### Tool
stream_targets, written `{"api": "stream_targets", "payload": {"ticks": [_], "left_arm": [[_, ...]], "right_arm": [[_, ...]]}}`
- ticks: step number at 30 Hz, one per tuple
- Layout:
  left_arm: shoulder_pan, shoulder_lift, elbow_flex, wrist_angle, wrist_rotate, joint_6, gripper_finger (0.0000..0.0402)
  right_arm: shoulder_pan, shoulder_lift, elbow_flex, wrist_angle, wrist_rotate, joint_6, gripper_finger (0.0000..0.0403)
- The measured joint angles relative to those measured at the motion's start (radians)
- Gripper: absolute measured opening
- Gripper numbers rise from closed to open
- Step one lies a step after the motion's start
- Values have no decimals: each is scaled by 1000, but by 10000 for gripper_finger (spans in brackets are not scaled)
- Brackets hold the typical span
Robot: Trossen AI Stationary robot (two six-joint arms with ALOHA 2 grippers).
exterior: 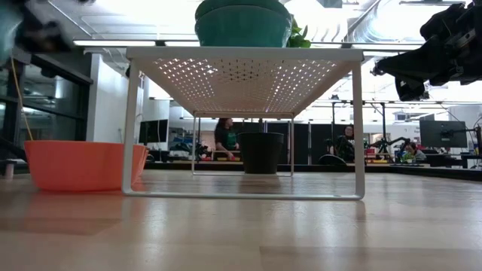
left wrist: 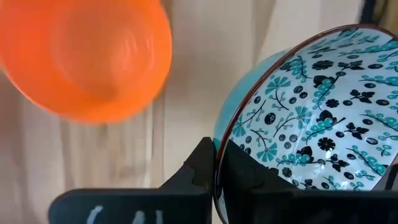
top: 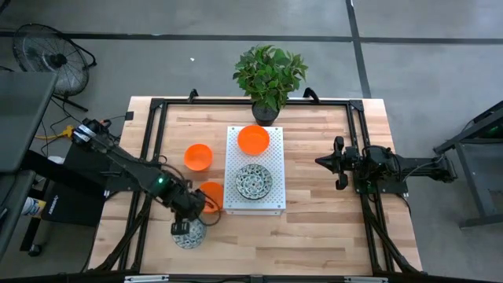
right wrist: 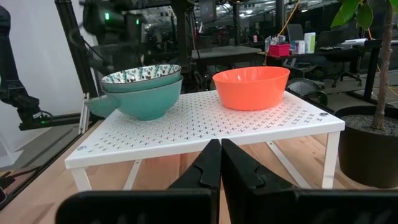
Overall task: Pick & Place Mini bowls
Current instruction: Stack the green white bowl on top of the green white bowl on the shelf
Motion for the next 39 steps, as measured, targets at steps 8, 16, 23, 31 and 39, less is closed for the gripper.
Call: {"api": "stream_targets", "payload": {"ticks": [8,16,23,31,39], "left_arm": [[134,-1,210,-148,-12,187,3],[252,0,340,-217,-7,293,3],[359,13,400,-233,58,352,3],[489,79,531,-252,104,464,3],[599,238,764,-341,136,597,3]], "right_arm": [[0,0,0,0,0,0,0],[0,0,0,0,0,0,0],[0,0,0,0,0,0,0],[0,0,0,0,0,0,0],[0,0,0,0,0,0,0]]}}
